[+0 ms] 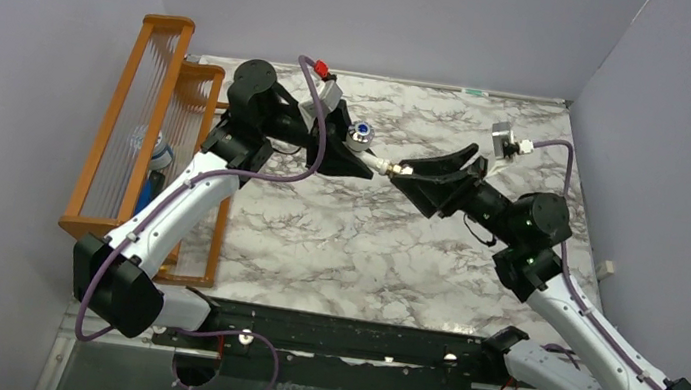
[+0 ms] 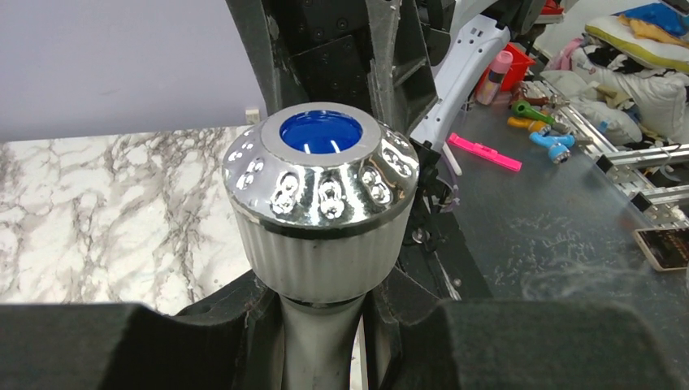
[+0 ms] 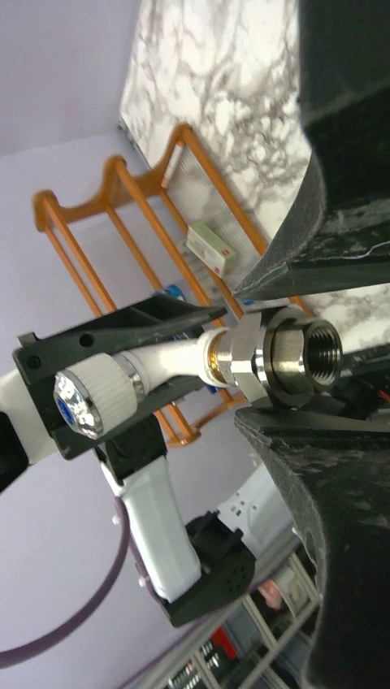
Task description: Install the water faucets
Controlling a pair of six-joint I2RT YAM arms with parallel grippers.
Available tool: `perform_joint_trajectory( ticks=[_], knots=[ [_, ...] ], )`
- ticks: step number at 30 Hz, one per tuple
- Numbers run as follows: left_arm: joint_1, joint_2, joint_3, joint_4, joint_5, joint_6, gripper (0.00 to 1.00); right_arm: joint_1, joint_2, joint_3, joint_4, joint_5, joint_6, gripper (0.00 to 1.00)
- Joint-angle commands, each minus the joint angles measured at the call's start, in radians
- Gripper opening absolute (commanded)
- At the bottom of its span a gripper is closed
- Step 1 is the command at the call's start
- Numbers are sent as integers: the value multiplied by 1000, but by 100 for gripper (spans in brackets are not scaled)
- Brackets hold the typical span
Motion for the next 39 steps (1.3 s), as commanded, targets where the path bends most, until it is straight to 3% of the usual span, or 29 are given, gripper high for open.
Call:
perform_joint_trajectory(
  ticks=[1,6,11,17,24,32,39],
  knots=[
    [-8,-20,33,29,12,52,0,-7,-45,-9,78,136,-87,59],
    [-9,-11,30,28,12,52,0,-7,-35,31,124,154,-228,66],
    [-8,-8,37,33,11,49,0,-6,1,69,171,25,-398,68],
    [-8,-8,35,32,12,45,0,-7,8,131,-27,-199,-860,72],
    [-9,-15,30,23,8,44,0,-6,-8,160,-189,-367,-1088,77],
    [-8,-17,33,21,3,37,0,-5,-22,140,-320,-309,-1343,76],
    [-9,-19,35,23,-3,31,0,-2,-23,115,-294,-285,-1362,71]
  ],
)
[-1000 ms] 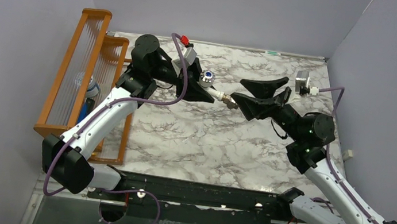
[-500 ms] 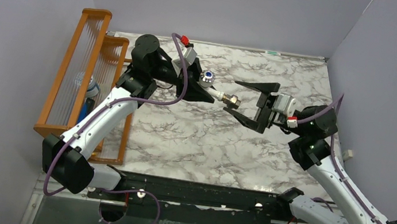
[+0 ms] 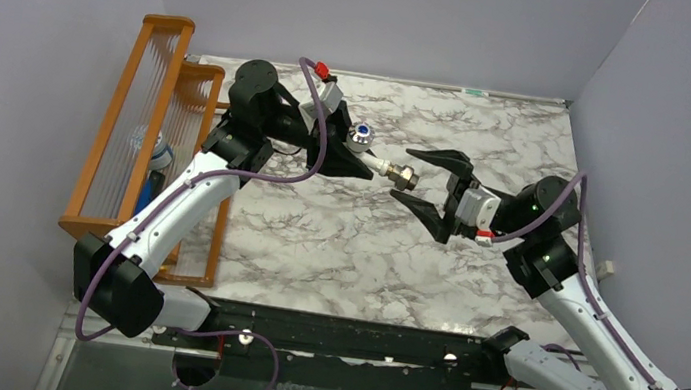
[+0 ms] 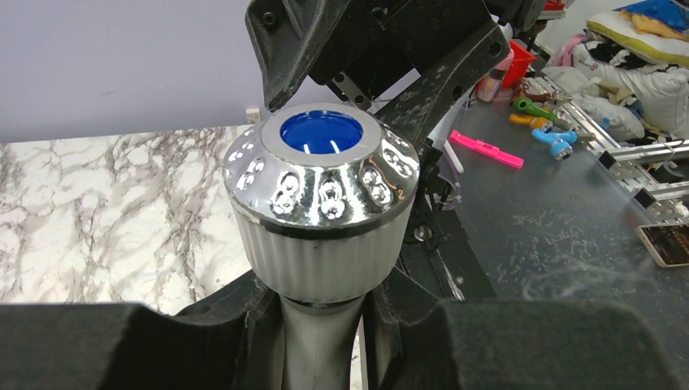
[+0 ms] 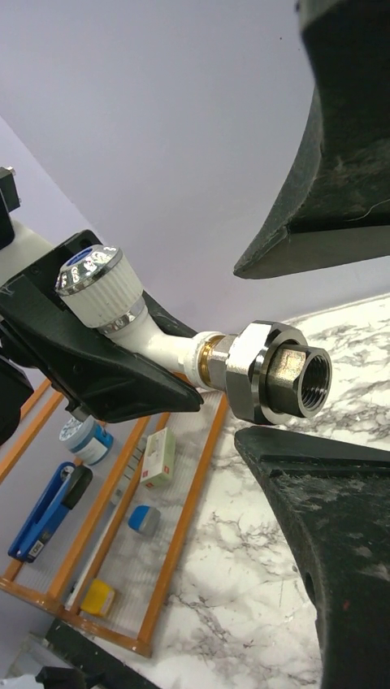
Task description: Install the water faucets
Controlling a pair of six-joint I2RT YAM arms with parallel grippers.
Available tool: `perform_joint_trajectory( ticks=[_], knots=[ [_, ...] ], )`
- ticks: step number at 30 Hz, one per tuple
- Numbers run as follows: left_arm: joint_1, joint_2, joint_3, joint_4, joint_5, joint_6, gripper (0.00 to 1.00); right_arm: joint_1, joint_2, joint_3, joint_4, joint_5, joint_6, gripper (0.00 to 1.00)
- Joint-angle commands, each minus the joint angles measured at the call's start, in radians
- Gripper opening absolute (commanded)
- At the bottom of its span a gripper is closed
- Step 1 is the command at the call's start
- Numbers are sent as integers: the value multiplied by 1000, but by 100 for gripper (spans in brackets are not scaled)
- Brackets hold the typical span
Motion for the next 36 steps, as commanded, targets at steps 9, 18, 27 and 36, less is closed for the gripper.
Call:
perform_joint_trajectory(
  ticks=[9,18,27,36],
  knots=[
    [-6,-19,38,42,-2,-4,0,5,-5,-29,9,31,-36,63],
    [-6,-17,33,58,-2,-13,0,5,-17,-74,124,37,133,34],
    [-6,-25,21,83,-27,23,0,6,-25,-131,320,241,925,0],
    [-6,-23,29,70,-45,62,0,6,-60,-161,237,522,1544,28]
  ],
)
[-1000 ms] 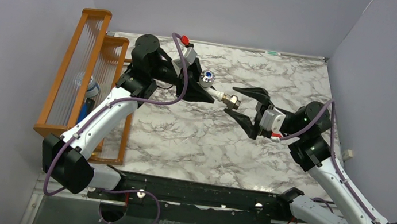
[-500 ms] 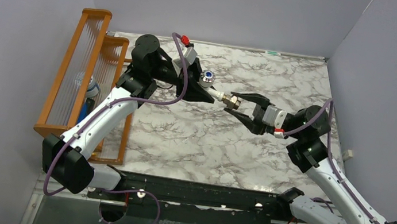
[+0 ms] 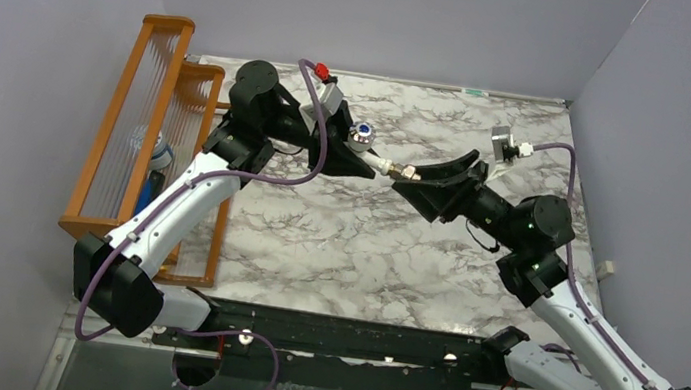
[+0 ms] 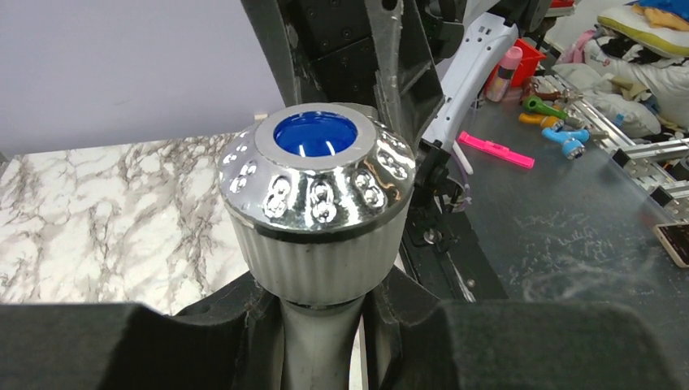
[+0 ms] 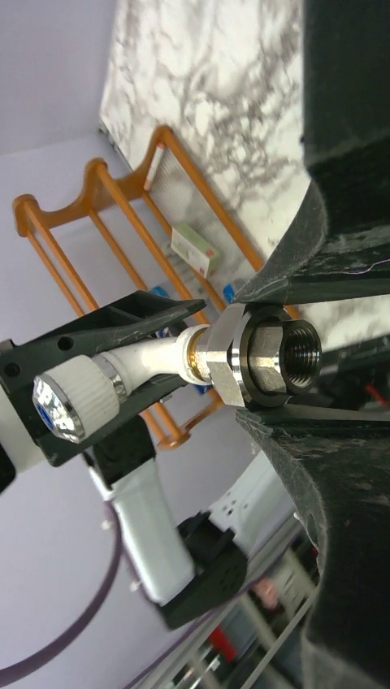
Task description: Install the water faucets
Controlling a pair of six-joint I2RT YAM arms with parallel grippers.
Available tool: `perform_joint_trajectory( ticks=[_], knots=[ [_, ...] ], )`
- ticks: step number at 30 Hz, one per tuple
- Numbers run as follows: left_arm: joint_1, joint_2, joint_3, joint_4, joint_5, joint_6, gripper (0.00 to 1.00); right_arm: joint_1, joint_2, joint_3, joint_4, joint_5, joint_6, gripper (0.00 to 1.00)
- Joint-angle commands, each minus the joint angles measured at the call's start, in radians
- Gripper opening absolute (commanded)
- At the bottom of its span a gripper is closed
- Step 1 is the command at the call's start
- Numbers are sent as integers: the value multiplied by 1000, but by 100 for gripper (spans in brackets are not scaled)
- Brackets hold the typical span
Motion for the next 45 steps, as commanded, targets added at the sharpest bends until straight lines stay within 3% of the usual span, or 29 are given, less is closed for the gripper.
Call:
perform_joint_trajectory(
  ticks=[1,4,11,16,22,29,36,41,45],
  knots=[
    [-6,-22,29,56,-34,43,0,-6,-29,-50,79,202,296,39],
    [-6,-22,30,46,-33,41,0,-6,-31,-46,88,189,217,53],
    [-6,-32,45,-35,-59,92,0,-6,-39,-24,151,152,32,61],
    [-6,-36,39,-45,-67,99,0,-7,-42,5,157,131,-125,72],
    [-6,-39,44,-73,-68,104,0,-7,-43,-4,265,107,-271,77],
    [-6,-32,35,-60,-75,84,0,-7,-54,13,261,-80,-624,78],
    [-6,-33,31,-56,-71,77,0,-6,-53,30,66,-323,-1038,75],
    [-6,-40,20,-52,-62,76,0,-7,-12,59,-97,-335,-1254,69],
    [-6,-43,17,-50,-55,77,0,-7,11,41,-107,-300,-1335,67]
  ],
)
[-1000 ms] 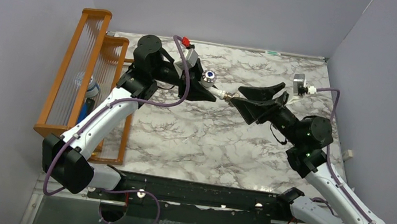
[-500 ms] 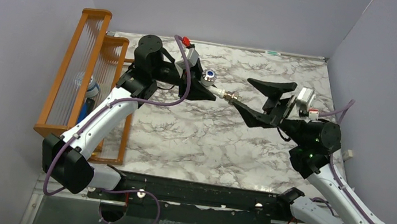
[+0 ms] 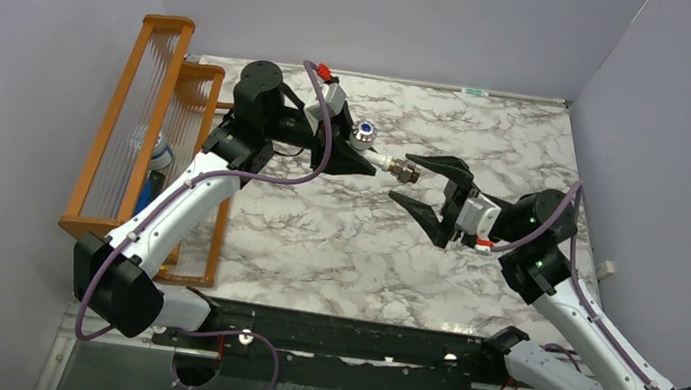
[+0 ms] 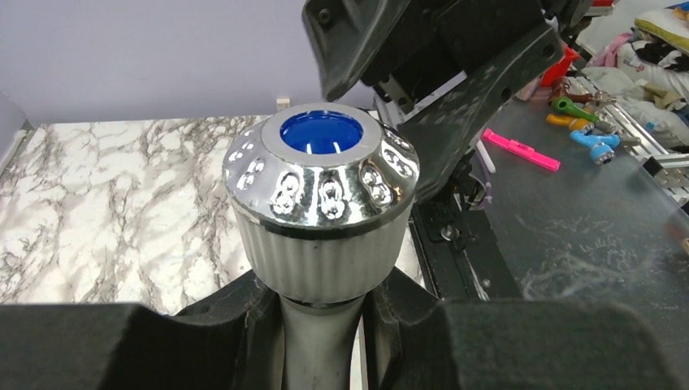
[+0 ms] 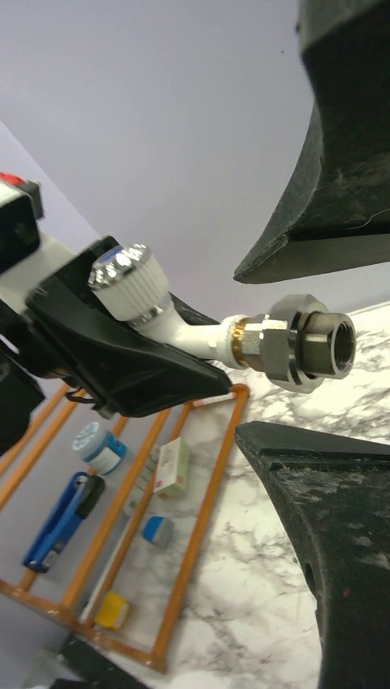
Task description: Install the water faucets
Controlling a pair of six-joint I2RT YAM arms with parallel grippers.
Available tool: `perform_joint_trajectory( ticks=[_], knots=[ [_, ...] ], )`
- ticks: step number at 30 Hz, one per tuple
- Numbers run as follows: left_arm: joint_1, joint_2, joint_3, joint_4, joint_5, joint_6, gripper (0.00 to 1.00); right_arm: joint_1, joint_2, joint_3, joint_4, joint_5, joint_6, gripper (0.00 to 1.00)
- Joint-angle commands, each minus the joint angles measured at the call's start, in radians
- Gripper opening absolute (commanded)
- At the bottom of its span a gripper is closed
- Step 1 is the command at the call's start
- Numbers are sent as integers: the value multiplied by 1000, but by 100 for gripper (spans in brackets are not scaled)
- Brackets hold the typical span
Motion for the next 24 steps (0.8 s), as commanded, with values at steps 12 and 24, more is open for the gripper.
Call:
perform_joint_trajectory(
  ticks=[12,24],
  knots=[
    [0,-36,19,60,22,-14,0,-5,39,-31,-8,49,-168,51],
    [0,-45,6,96,42,-25,0,-5,35,-26,84,320,546,1]
  ],
)
